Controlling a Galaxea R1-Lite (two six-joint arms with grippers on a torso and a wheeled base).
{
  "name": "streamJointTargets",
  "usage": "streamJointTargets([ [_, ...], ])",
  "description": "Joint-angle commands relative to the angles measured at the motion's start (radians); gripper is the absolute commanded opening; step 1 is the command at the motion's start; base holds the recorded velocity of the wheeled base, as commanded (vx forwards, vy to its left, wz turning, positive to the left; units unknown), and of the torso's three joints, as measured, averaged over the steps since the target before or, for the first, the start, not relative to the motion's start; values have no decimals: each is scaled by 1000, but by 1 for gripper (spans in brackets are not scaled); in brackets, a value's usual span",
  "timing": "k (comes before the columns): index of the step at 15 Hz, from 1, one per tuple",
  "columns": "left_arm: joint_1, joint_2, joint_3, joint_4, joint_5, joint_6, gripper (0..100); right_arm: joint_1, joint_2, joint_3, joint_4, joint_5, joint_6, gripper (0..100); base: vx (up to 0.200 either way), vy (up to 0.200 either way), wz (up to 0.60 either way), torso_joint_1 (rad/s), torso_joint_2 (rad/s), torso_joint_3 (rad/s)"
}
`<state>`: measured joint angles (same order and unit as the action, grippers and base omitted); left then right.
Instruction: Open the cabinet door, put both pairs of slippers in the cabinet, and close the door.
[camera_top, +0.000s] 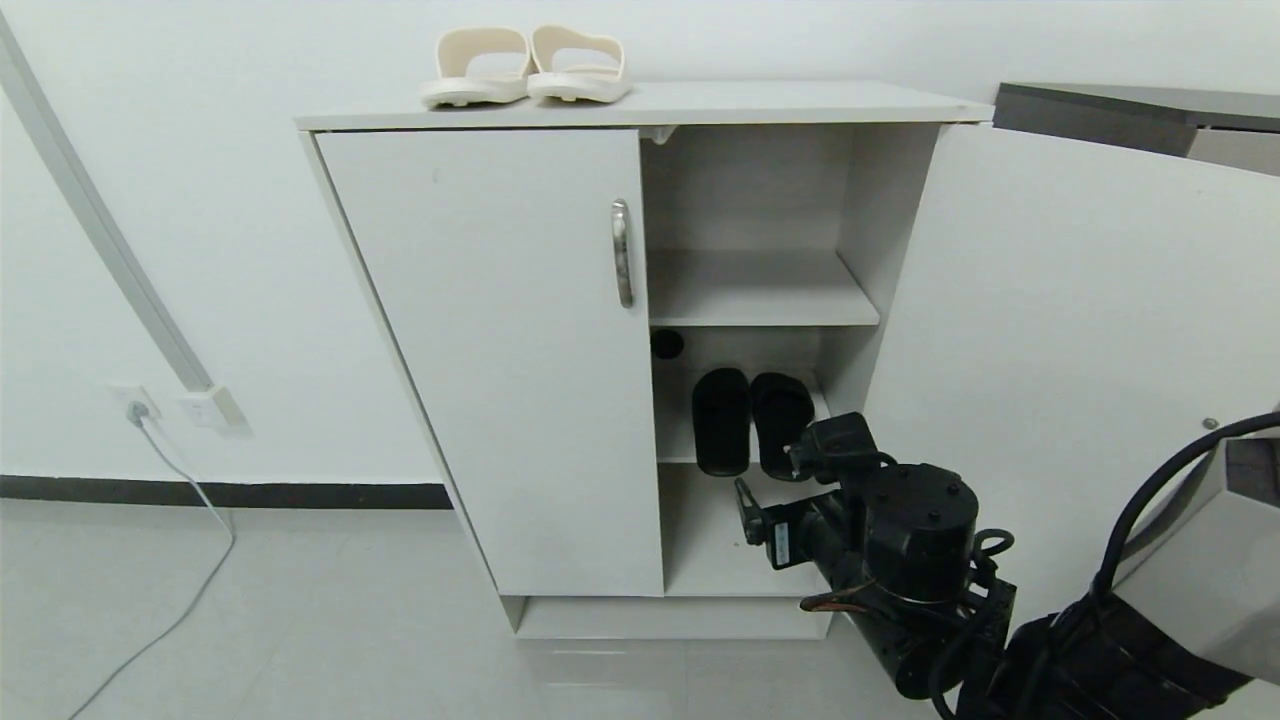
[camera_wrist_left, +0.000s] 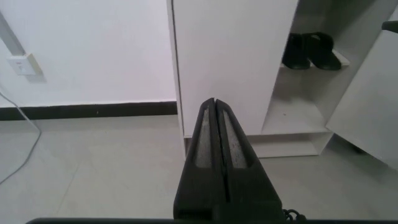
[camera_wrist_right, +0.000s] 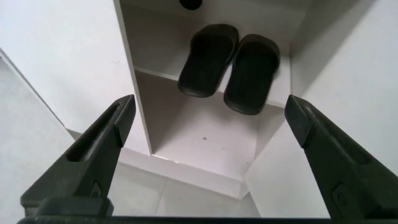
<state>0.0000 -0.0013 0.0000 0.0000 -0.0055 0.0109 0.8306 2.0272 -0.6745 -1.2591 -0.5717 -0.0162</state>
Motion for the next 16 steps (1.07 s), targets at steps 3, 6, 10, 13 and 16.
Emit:
streamJointTargets([
  [3, 2, 1, 0, -2, -1, 0, 0, -5, 5, 4, -5, -2, -4, 100, 0, 200, 0, 2, 1, -1],
  [6, 0, 1, 0, 0, -1, 0, 0, -11, 2, 9, -20, -4, -5, 100, 0, 200, 0, 2, -2, -2],
  [10, 2, 1, 0, -2, -1, 0, 0, -13, 2, 18, -40, -4, -11, 100, 0, 200, 0, 2, 5, 1],
  [13, 0, 1, 0, -2, -1, 0, 0, -24, 2, 21, -40, -2, -11, 100, 0, 67, 0, 1, 2, 1],
  [16, 2, 1, 0, -2, -1, 0, 0, -24, 5, 23, -39, 0, -13, 100, 0, 0, 0, 0, 0, 0],
])
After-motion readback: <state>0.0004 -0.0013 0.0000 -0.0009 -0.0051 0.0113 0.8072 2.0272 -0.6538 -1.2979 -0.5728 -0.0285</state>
